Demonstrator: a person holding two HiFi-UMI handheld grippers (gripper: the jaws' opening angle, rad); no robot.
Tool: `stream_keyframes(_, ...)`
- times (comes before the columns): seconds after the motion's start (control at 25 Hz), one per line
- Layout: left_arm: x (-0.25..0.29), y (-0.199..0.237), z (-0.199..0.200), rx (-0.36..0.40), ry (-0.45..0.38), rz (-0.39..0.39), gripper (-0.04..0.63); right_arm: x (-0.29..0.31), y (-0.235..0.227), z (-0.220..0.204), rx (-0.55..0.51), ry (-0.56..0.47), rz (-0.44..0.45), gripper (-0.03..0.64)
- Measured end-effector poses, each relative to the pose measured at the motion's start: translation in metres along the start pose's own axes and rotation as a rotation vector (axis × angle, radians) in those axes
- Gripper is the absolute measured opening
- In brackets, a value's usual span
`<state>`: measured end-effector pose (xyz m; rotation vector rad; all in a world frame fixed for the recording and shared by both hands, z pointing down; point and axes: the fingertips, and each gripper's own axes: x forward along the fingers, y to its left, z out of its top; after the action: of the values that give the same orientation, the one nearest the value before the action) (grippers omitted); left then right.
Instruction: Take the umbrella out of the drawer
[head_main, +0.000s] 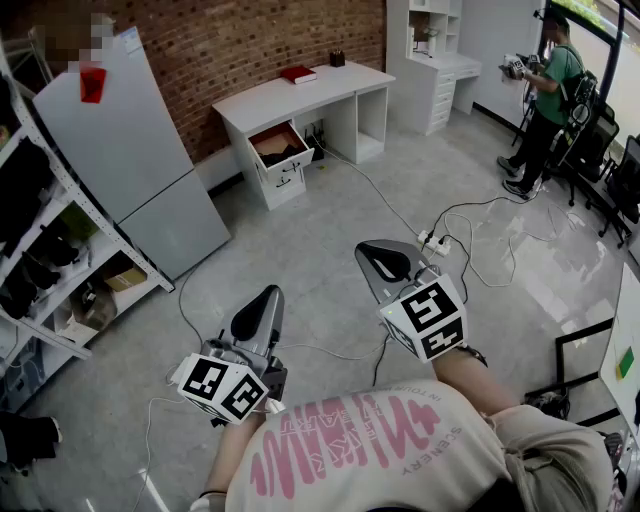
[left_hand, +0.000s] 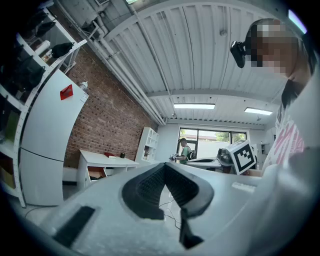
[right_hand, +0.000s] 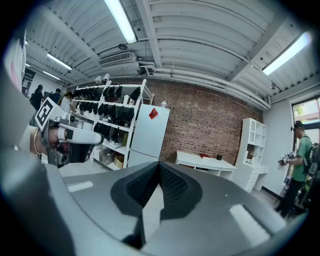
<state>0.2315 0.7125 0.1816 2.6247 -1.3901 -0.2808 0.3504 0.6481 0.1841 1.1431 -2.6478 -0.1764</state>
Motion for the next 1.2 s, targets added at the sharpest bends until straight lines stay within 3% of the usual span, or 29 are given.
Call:
stream_keyframes(0.52, -0.018, 0.019, 0.015, 0.023, -0.015, -0.009, 0.008, 0.013, 0.023, 0.013, 0.013, -0.026, -0.001, 0.012)
stream_keyframes(0.72, -0.028, 0.032, 0.017, 0.031, -0.004, -0.019, 0.008, 0.023, 0.034, 0.017, 0.066, -0.051, 0.003, 0.012)
stream_keyframes(1.2, -0.073, 0.075, -0.002, -0.024, 0.011, 0.019, 0.008, 0.05, 0.101, -0.003, 0.115, -0.013, 0.077, 0.012)
